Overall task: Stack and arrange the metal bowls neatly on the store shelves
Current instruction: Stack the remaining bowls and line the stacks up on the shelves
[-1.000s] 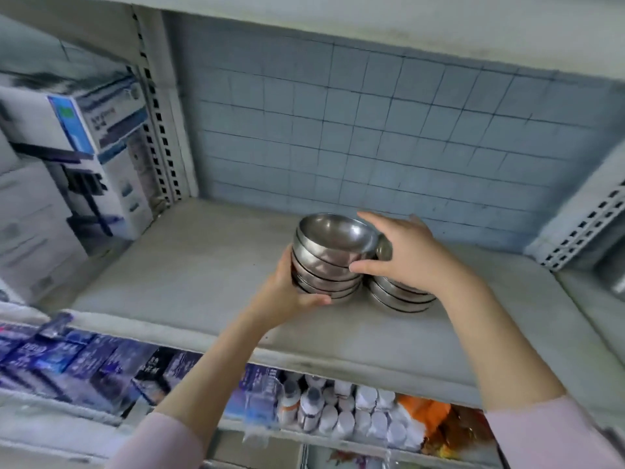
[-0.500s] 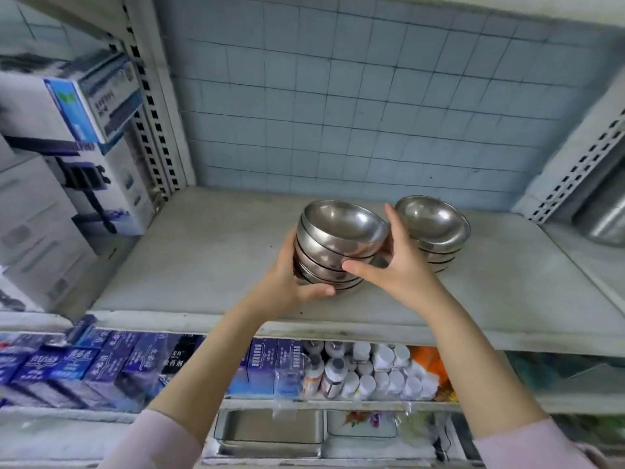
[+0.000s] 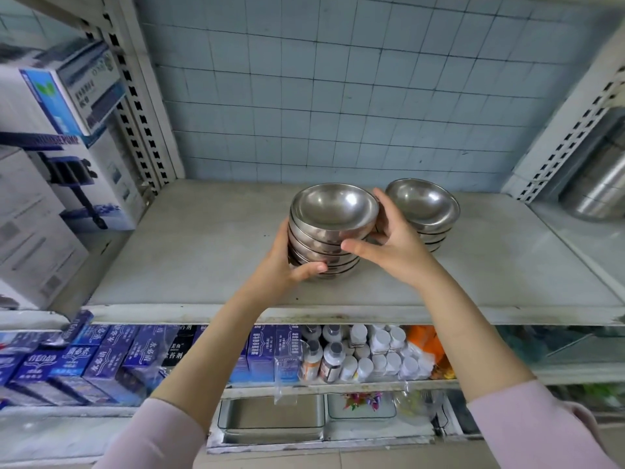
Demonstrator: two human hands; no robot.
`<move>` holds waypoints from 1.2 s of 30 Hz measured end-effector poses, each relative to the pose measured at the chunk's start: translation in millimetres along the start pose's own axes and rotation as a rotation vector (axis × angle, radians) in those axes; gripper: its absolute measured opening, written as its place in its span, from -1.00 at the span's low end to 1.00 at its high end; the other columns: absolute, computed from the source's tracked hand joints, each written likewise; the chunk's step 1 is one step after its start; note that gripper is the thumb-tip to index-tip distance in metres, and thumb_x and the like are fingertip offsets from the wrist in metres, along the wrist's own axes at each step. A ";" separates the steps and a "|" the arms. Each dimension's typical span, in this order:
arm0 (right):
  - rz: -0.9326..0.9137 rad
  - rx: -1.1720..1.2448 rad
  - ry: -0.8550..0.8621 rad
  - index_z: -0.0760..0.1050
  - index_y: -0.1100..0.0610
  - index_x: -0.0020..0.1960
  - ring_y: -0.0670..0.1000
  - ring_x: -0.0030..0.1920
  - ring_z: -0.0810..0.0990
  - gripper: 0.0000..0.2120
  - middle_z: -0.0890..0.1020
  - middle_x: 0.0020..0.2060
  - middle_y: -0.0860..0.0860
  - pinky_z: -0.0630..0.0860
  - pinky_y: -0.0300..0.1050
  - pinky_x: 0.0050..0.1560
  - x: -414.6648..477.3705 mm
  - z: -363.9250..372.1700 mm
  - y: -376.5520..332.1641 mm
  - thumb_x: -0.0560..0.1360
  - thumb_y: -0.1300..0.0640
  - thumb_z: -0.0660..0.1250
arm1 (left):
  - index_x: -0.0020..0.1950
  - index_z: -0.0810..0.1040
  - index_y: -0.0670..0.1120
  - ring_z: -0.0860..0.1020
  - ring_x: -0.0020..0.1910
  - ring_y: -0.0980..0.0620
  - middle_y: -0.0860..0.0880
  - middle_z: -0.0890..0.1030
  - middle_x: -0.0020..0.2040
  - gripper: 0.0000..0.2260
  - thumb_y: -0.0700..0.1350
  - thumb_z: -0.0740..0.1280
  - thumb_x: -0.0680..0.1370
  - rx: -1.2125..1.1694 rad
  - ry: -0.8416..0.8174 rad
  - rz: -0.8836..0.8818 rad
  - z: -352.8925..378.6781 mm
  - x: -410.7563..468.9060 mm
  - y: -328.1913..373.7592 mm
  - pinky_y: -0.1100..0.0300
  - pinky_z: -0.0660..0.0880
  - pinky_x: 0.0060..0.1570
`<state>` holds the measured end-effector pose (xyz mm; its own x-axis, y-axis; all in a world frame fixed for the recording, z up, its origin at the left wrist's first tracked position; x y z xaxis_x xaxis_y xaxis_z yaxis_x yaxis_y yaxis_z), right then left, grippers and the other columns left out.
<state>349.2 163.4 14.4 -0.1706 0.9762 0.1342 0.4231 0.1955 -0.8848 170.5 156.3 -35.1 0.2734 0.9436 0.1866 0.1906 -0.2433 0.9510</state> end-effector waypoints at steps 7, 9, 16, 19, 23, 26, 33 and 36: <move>-0.045 0.118 0.060 0.32 -0.56 0.18 -0.31 0.24 0.50 -0.30 0.54 0.19 -0.40 0.49 -0.37 0.09 0.6 0.5 -5.8 0.14 -0.34 0.58 | 0.58 -0.15 -0.16 0.16 0.53 0.08 -0.08 0.12 0.57 -0.26 -0.07 0.24 0.56 -0.006 0.039 0.029 -1.9 -5.1 17.5 -0.01 0.12 0.51; -0.066 0.161 0.052 0.34 -0.58 0.16 -0.31 0.23 0.51 -0.36 0.54 0.18 -0.42 0.48 -0.42 0.06 -1.1 4.1 -6.6 0.20 -0.28 0.58 | 0.58 -0.10 -0.16 0.18 0.53 0.04 -0.11 0.16 0.56 -0.32 -0.10 0.21 0.58 -0.001 0.035 0.048 -1.4 -4.9 20.8 -0.03 0.12 0.51; -0.076 0.289 0.055 0.38 -0.48 0.23 -0.30 0.21 0.51 -0.42 0.60 0.11 -0.28 0.46 -0.38 0.11 -1.4 13.1 3.1 0.30 -0.20 0.55 | 0.58 -0.08 -0.11 0.24 0.50 0.08 -0.08 0.22 0.53 -0.32 -0.07 0.23 0.57 -0.021 0.030 0.020 -1.5 -5.6 15.0 -0.03 0.18 0.49; -0.079 0.302 0.029 0.37 -0.47 0.24 -0.33 0.23 0.47 -0.45 0.55 0.16 -0.39 0.42 -0.41 0.14 -2.3 17.0 2.4 0.35 -0.17 0.53 | 0.58 -0.08 -0.12 0.24 0.49 0.10 -0.07 0.22 0.52 -0.33 -0.07 0.23 0.58 -0.019 0.024 0.027 -0.8 -6.1 15.0 0.01 0.18 0.49; -0.052 0.336 0.026 0.27 -0.34 0.36 -0.27 0.31 0.42 -0.31 0.50 0.22 -0.38 0.38 -0.27 0.27 -0.7 15.7 8.5 0.34 -0.12 0.53 | 0.58 -0.09 -0.10 0.23 0.50 0.09 -0.07 0.21 0.53 -0.32 -0.06 0.23 0.58 -0.034 0.008 0.021 0.7 -5.3 13.5 -0.01 0.17 0.50; -0.051 0.336 -0.013 0.16 -0.15 0.48 -0.26 0.39 0.36 -0.20 0.43 0.31 -0.32 0.33 -0.25 0.35 -0.5 16.9 7.8 0.36 -0.05 0.50 | 0.58 -0.10 -0.08 0.23 0.50 0.12 -0.04 0.21 0.53 -0.30 -0.04 0.23 0.57 -0.058 0.004 0.005 1.5 -5.6 11.9 -0.02 0.17 0.50; -0.010 0.350 -0.057 0.28 -0.20 0.41 -0.13 0.34 0.48 -0.36 0.53 0.30 -0.20 0.43 -0.14 0.32 -9.5 17.4 12.7 0.40 -0.08 0.46 | 0.58 -0.18 -0.08 0.32 0.47 0.02 -0.09 0.23 0.54 0.01 -0.13 0.51 0.40 -0.068 -0.092 -0.142 2.4 -5.3 -18.1 -0.04 0.24 0.47; 0.016 0.417 -0.020 0.37 -0.24 0.35 -0.13 0.34 0.48 -0.47 0.58 0.26 -0.21 0.40 0.05 0.38 -16.3 18.0 16.9 0.42 -0.03 0.44 | 0.46 0.13 -0.03 0.48 0.32 0.02 -0.09 0.42 0.40 -0.20 -0.17 0.52 0.35 -0.075 -0.036 -0.146 -1.9 -4.8 -22.5 0.01 0.37 0.39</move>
<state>343.1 149.1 -10.8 -0.1859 0.9759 0.1143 0.0298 0.1218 -0.9921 163.1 157.6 -56.9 0.2821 0.9586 0.0372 0.1606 -0.0854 0.9833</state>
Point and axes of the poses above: each hand's wrist, its own x-axis towards the middle knuckle, its own z-axis out of the palm, y = z × x, the point moved 9 cm from there along x, towards the middle knuckle
